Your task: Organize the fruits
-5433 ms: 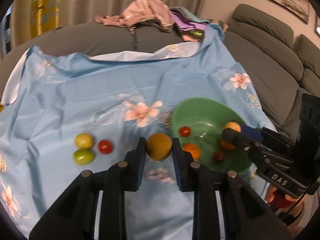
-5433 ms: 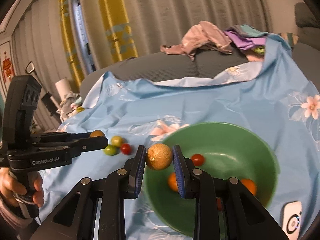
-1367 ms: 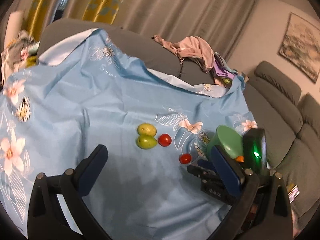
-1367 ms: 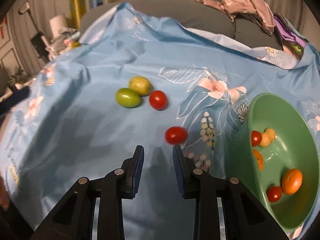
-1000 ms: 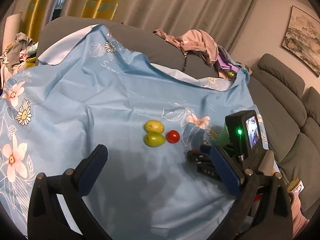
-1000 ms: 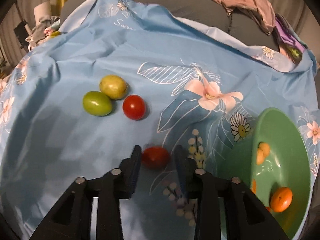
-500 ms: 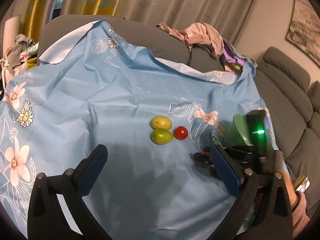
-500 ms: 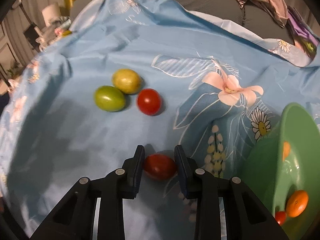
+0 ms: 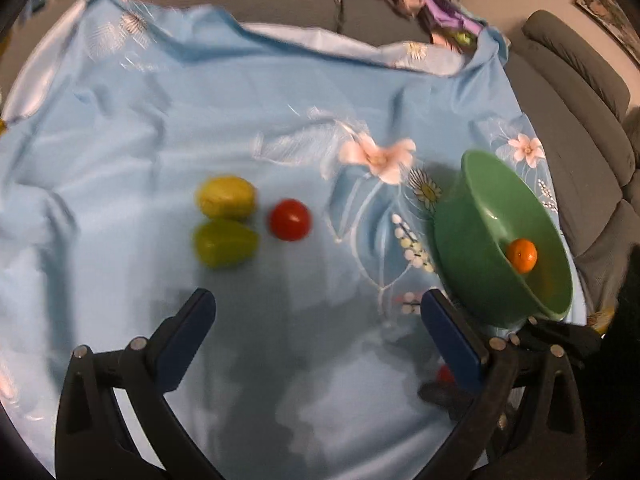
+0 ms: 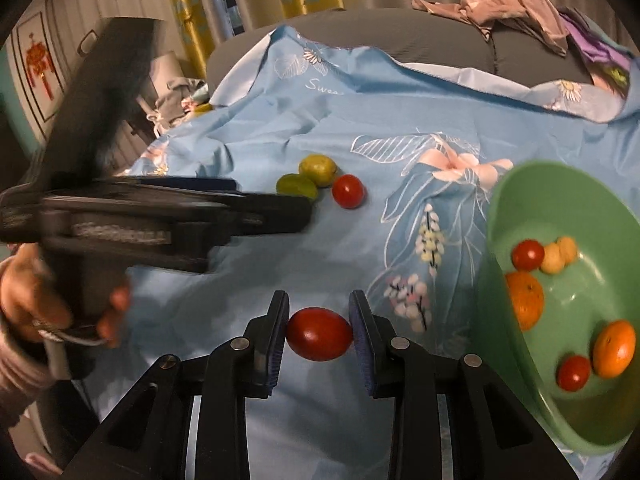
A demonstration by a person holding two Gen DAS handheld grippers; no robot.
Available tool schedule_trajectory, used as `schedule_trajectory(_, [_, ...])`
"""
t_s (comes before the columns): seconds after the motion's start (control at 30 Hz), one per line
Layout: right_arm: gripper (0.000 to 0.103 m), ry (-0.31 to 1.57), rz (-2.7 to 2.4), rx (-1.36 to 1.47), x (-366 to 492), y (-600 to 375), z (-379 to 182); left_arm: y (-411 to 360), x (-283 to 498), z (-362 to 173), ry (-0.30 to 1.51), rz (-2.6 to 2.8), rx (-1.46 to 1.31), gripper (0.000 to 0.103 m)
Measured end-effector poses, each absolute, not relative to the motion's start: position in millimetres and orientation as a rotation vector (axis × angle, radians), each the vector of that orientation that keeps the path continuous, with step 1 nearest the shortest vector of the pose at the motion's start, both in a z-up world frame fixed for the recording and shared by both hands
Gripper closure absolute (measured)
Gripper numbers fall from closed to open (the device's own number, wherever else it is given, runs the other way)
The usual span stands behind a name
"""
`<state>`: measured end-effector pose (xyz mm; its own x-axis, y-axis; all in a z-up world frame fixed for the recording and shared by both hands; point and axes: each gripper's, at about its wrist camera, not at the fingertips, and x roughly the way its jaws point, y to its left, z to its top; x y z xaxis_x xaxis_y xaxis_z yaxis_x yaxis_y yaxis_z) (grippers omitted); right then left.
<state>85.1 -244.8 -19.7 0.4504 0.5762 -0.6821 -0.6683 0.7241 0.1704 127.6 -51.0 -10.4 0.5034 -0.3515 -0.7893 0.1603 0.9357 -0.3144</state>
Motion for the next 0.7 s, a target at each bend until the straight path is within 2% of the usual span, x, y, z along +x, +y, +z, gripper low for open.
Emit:
schedule_trajectory(0.17, [0.070,0.755,0.822,-0.071,81,-257,-13,-58,150,-19,1.032,-0.295,-0.274,0.000])
schedule_trajectory(0.5, [0.070,0.742,0.841,0.005,80,-274,-16,-57,179,-34,1.026,-0.117,-0.155,0.002])
schedule_trajectory(0.7, [0.070,0.745,0.851,0.005,80,-274,-21,-60,185,-40,1.035,-0.081,-0.092,0.007])
